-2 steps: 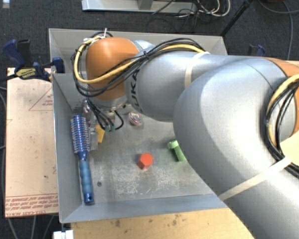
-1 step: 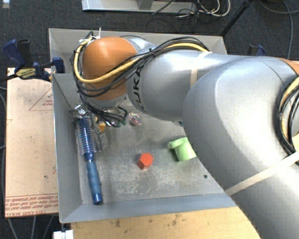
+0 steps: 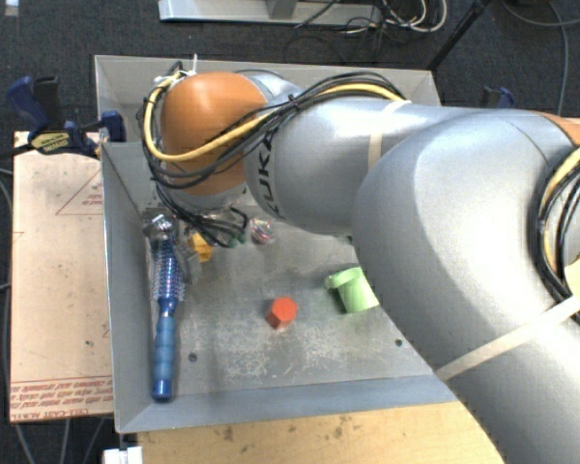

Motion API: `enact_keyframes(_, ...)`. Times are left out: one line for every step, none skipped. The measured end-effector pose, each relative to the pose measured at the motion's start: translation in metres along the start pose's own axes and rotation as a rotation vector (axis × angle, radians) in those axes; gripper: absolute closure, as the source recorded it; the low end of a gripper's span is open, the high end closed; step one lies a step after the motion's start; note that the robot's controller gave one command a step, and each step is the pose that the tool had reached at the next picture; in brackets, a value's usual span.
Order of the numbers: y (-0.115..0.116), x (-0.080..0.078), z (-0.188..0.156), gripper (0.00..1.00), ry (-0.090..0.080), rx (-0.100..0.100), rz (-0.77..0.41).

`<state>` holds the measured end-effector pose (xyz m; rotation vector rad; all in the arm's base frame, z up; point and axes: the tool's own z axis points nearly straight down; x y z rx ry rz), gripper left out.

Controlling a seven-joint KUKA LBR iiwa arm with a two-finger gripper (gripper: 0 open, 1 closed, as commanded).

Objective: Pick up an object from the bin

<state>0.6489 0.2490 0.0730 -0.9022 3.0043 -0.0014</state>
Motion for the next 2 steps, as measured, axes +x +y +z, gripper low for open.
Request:
enact_keyframes(-0.023, 0.012, -0.152, 1.00, -0.008, 0.001, -0.031)
enact_keyframes(-0.024, 0.036, -0.299, 1.00, -0.008, 0.001, -0.046)
